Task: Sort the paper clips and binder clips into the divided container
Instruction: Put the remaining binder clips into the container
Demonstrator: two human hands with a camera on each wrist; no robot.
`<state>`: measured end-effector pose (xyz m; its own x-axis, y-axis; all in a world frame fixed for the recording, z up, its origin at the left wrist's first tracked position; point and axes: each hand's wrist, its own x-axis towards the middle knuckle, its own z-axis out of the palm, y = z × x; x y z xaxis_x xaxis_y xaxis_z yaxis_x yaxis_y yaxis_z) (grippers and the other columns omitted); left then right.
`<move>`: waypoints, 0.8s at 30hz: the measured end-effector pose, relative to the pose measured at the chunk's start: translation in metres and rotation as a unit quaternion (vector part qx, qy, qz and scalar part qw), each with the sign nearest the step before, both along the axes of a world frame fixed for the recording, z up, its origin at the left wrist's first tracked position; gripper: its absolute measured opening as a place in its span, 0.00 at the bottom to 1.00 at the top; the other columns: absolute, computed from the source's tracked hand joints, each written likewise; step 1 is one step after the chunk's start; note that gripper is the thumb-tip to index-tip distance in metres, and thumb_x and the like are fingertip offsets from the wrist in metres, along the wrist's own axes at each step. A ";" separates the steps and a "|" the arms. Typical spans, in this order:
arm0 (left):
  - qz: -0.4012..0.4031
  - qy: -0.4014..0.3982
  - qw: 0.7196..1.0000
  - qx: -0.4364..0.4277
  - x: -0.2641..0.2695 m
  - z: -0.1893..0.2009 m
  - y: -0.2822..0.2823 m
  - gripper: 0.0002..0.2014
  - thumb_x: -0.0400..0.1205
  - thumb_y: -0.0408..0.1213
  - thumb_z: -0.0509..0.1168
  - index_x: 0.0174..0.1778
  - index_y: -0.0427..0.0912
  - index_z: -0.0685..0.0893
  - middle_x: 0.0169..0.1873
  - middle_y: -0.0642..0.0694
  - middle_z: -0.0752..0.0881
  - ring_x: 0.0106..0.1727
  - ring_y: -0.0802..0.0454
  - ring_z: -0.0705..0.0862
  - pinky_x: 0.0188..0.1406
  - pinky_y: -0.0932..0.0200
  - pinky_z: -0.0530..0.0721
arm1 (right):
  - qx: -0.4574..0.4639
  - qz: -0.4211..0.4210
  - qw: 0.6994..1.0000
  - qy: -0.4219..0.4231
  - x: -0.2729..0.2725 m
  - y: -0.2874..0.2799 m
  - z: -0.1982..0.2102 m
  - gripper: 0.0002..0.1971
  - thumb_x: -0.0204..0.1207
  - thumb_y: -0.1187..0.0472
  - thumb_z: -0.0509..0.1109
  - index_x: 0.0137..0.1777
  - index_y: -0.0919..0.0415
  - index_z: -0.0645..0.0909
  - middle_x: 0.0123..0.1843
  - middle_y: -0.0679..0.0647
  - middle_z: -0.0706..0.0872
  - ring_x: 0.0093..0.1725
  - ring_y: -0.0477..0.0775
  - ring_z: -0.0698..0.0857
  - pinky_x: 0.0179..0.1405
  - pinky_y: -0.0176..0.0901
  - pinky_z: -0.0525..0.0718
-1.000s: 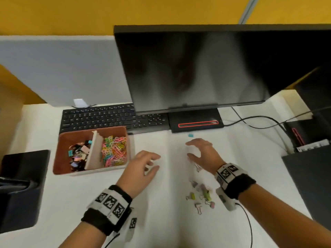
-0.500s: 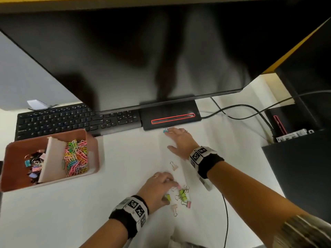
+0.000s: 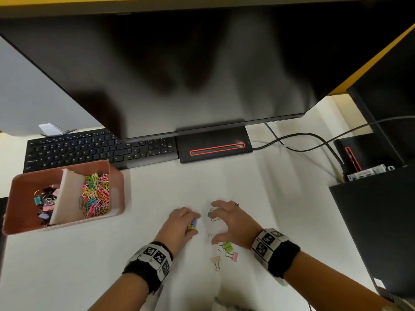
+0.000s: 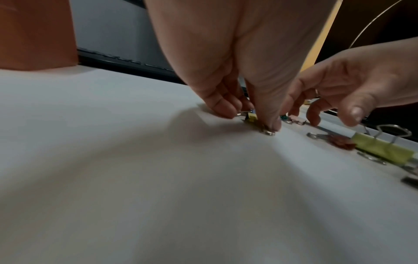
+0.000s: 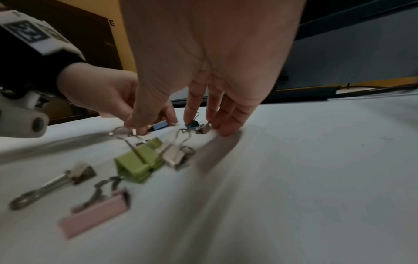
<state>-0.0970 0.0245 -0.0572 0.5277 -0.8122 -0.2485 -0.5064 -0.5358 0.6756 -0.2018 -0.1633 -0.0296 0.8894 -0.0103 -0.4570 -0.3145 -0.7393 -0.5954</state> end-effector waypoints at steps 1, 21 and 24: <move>0.010 -0.012 1.000 0.006 0.001 0.001 0.001 0.18 0.75 0.38 0.70 0.61 0.48 0.82 0.55 0.52 0.80 0.59 0.52 0.71 0.59 0.66 0.64 | -0.003 -0.002 1.000 0.000 0.000 0.005 0.001 0.35 0.61 0.44 0.79 0.69 0.51 0.73 0.78 0.45 0.63 0.71 0.51 0.65 0.72 0.47 0.69; 0.089 0.079 0.993 0.012 0.012 0.013 0.009 0.15 0.67 0.24 0.70 0.47 0.43 0.85 0.39 0.57 0.76 0.39 0.64 0.79 0.41 0.78 0.75 | 0.055 -0.143 0.988 0.003 0.030 0.028 0.006 0.14 0.69 0.71 0.70 0.53 0.58 0.78 0.48 0.50 0.77 0.40 0.50 0.76 0.48 0.43 0.79; 0.102 0.073 0.992 0.006 0.013 0.016 0.014 0.14 0.67 0.25 0.70 0.47 0.43 0.86 0.39 0.56 0.77 0.38 0.65 0.78 0.40 0.80 0.74 | 0.047 -0.139 0.989 -0.001 0.030 0.028 0.003 0.15 0.69 0.72 0.69 0.54 0.59 0.82 0.47 0.48 0.75 0.42 0.48 0.74 0.48 0.35 0.74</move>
